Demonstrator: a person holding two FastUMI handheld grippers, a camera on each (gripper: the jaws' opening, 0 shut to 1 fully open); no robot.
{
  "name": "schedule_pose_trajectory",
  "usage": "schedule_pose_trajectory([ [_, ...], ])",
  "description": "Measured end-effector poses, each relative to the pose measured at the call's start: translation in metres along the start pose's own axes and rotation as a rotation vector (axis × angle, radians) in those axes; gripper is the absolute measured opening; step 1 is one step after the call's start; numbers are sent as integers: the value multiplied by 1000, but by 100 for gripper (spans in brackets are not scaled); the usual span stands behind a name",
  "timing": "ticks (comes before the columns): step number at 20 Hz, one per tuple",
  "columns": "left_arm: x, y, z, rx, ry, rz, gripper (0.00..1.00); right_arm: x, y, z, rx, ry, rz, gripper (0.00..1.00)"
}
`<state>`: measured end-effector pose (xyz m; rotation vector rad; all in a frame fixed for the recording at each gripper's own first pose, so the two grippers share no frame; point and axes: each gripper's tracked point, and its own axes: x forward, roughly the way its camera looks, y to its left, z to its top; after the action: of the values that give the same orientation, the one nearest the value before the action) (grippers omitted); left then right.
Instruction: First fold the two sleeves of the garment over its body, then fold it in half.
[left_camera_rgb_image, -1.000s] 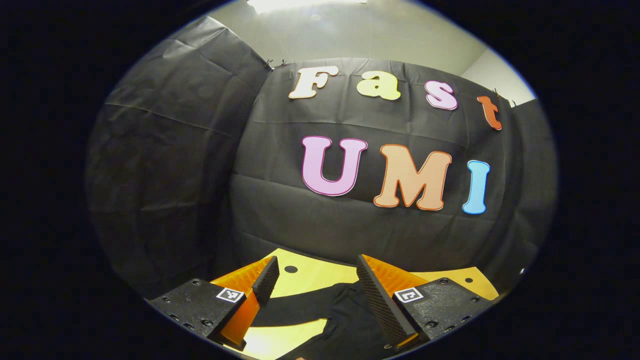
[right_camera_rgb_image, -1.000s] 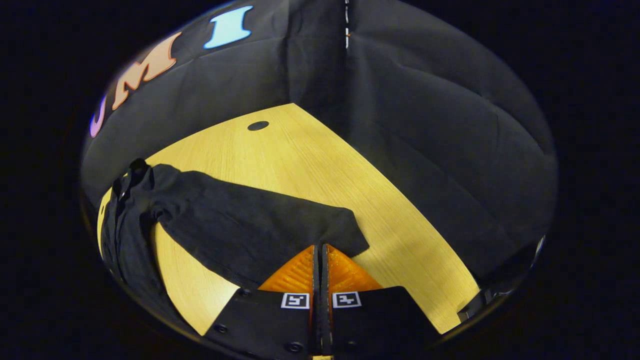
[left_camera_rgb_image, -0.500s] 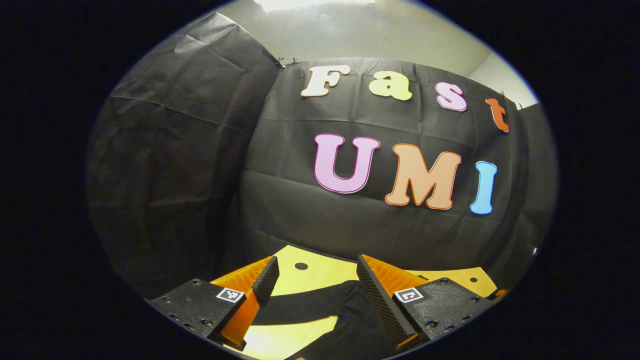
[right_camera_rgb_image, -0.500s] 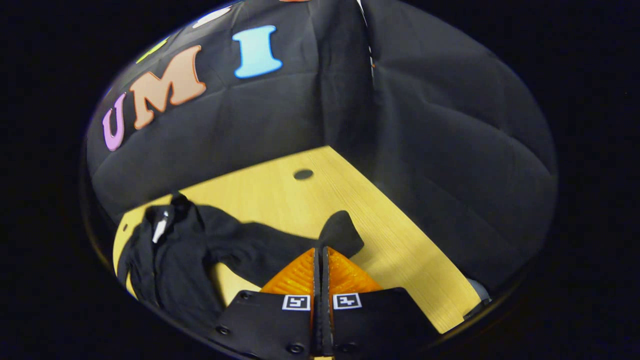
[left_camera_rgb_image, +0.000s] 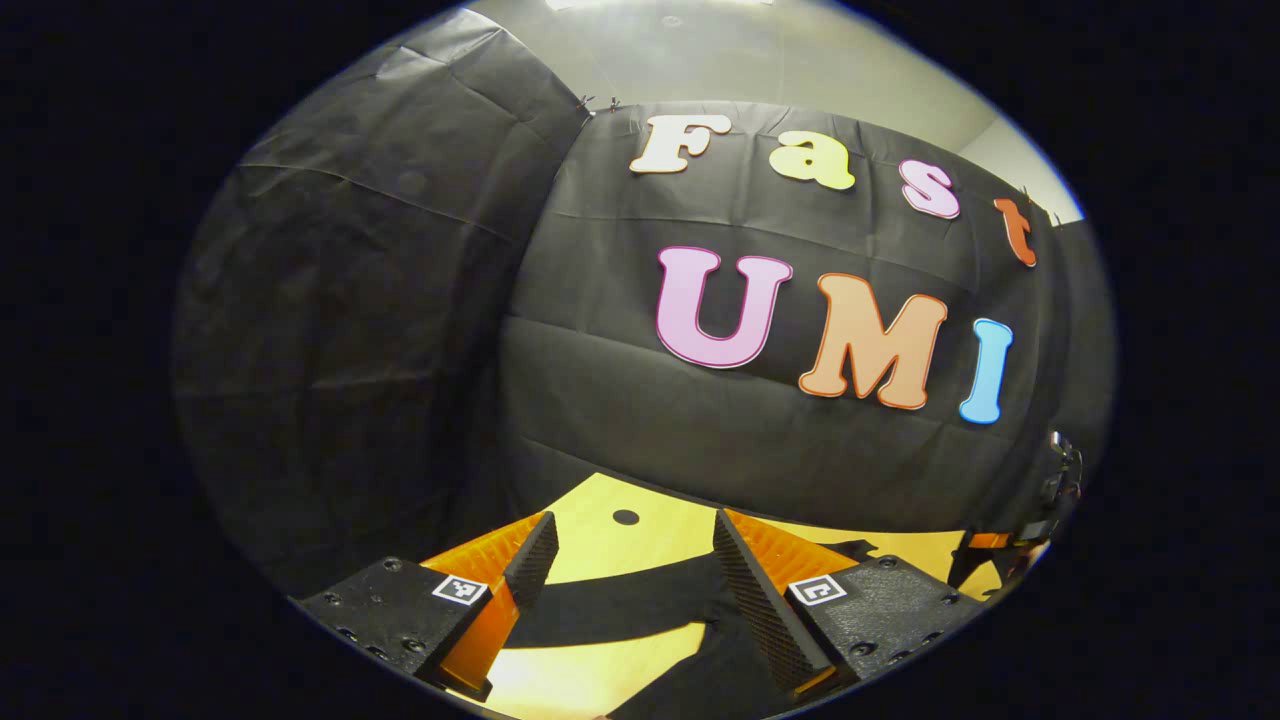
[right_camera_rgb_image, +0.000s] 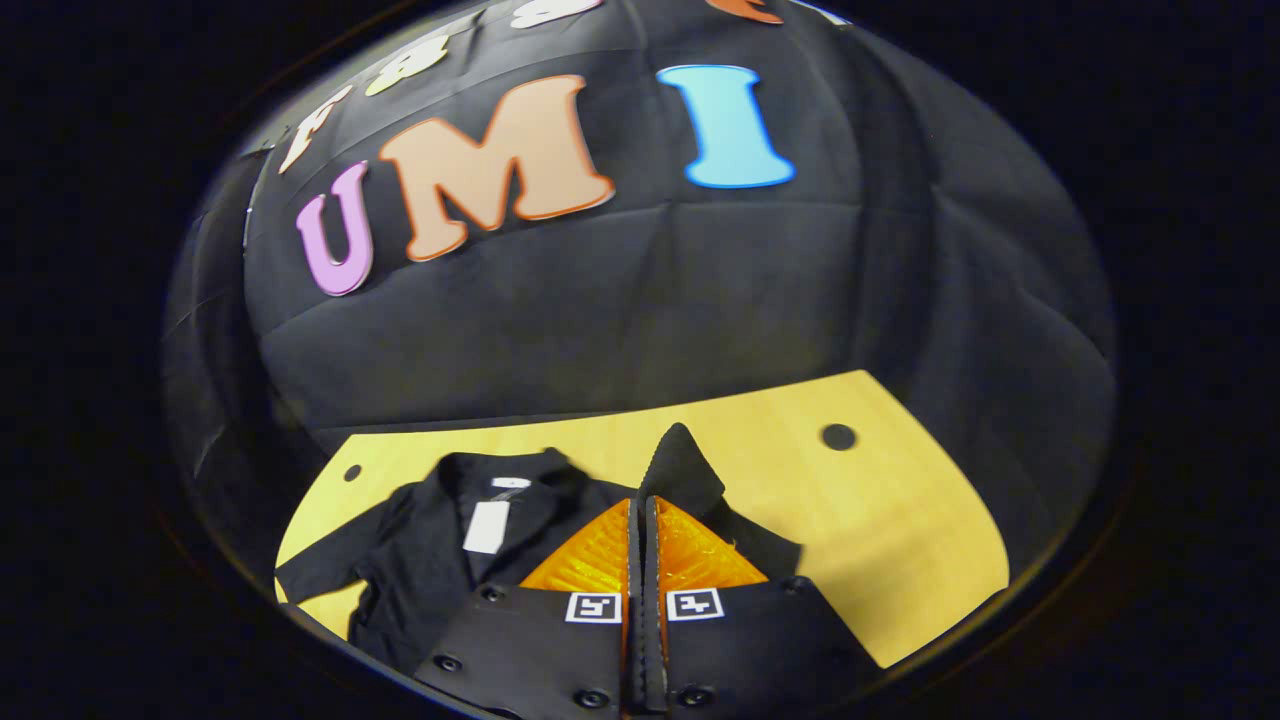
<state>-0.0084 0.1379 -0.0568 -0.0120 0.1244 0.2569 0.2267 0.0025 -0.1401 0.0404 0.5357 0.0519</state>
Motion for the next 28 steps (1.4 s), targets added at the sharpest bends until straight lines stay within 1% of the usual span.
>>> schedule_pose_trajectory([
  [4, 6, 35, -1, 30, 18, 48, 92, 45, 97, -5, -49, 44, 111, 2],
  [7, 11, 57, -7, 33, 37, 80, 92, 67, 167, -30, -99, 83, 189, 3],
  [11, 15, 79, -14, 44, 58, 119, 92, 85, 242, -69, -156, 144, 280, 2],
  [13, 16, 85, -12, 50, 52, 135, 92, 91, 259, -90, -189, 181, 303, 2],
  [16, 11, 94, -19, 47, 64, 154, 93, 107, 268, -117, -196, 247, 323, 2],
  [18, 10, 101, -26, 37, 81, 169, 92, 109, 275, -134, -162, 312, 388, 6],
  [19, 10, 103, -28, 25, 87, 172, 93, 109, 280, -141, -139, 335, 430, 5],
  [20, 9, 103, -30, 9, 91, 173, 93, 110, 287, -146, -128, 343, 461, 14],
  [21, 9, 104, -31, -9, 92, 174, 92, 110, 290, -147, -132, 333, 479, 36],
  [22, 9, 105, -35, -24, 94, 175, 93, 104, 297, -144, -138, 315, 502, 46],
  [24, 9, 107, -39, -37, 100, 175, 92, 95, 311, -140, -130, 293, 551, 66],
  [26, 8, 106, -42, -40, 99, 159, 93, 89, 317, -144, -116, 311, 583, 89],
  [27, 9, 106, -44, -39, 99, 150, 92, 88, 314, -146, -129, 312, 578, 100],
  [28, 11, 107, -50, -37, 104, 142, 92, 84, 309, -146, -151, 304, 571, 98],
])
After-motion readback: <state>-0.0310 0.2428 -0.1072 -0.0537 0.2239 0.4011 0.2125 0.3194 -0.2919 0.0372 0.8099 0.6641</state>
